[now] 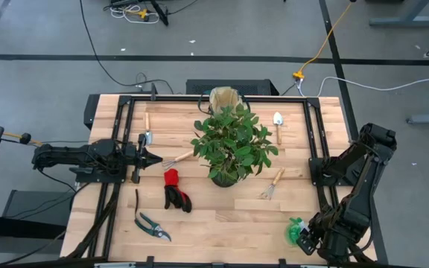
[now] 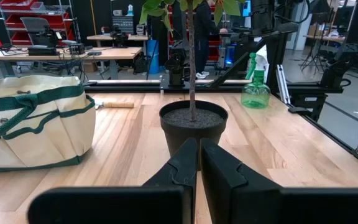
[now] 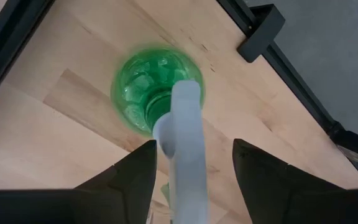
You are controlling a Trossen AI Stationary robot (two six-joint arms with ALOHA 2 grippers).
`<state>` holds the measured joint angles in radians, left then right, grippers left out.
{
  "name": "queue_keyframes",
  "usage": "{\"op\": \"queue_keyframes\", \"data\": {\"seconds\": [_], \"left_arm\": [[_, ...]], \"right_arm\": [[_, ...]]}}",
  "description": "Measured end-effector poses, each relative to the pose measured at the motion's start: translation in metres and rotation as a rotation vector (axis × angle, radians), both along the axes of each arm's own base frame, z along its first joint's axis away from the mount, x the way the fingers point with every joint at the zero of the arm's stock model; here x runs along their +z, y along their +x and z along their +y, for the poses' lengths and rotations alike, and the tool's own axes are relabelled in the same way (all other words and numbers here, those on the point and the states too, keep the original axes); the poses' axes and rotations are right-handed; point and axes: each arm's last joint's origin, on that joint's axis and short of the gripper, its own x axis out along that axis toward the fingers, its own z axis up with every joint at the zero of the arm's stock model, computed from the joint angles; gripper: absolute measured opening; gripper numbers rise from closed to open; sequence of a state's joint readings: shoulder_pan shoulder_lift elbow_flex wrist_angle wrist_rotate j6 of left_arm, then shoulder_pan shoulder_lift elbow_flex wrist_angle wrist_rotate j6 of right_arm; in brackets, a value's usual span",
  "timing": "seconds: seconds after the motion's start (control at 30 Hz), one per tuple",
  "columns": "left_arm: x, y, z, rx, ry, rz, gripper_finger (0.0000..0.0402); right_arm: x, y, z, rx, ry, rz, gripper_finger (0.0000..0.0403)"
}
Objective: Pick & Place Garden tools in Gardening bag
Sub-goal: Put the green spray bottle into the gardening bag
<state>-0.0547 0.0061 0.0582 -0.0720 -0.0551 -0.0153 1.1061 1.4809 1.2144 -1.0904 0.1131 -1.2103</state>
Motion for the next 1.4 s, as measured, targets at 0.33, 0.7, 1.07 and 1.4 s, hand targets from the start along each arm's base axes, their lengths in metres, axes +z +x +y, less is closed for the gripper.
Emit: {"op": "queue_keyframes", "data": {"seconds": [0.33, 0.7, 1.07, 1.4], "left_arm": [[0.0, 0.0, 0.0, 0.0, 0.0, 0.0, 0.0023], [0.0, 0.0, 0.0, 0.0, 0.0, 0.0, 0.0023], [0.0, 0.0, 0.0, 0.0, 0.0, 0.0, 0.0023], [0.0, 0.0, 0.0, 0.0, 0.0, 0.0, 0.0023]], "right_arm": [[-0.0003, 0.0001, 0.0001, 0.0, -0.002, 0.0, 0.0167], [-0.0003, 0.0001, 0.0001, -0.021, 0.001, 0.002, 0.0141], [-0.0003, 0.0001, 0.0, -0.029, 0.002, 0.003, 0.0118], [-0.0001, -0.0001, -0.0004, -0.052, 0.005, 0.007, 0.0086]]}}
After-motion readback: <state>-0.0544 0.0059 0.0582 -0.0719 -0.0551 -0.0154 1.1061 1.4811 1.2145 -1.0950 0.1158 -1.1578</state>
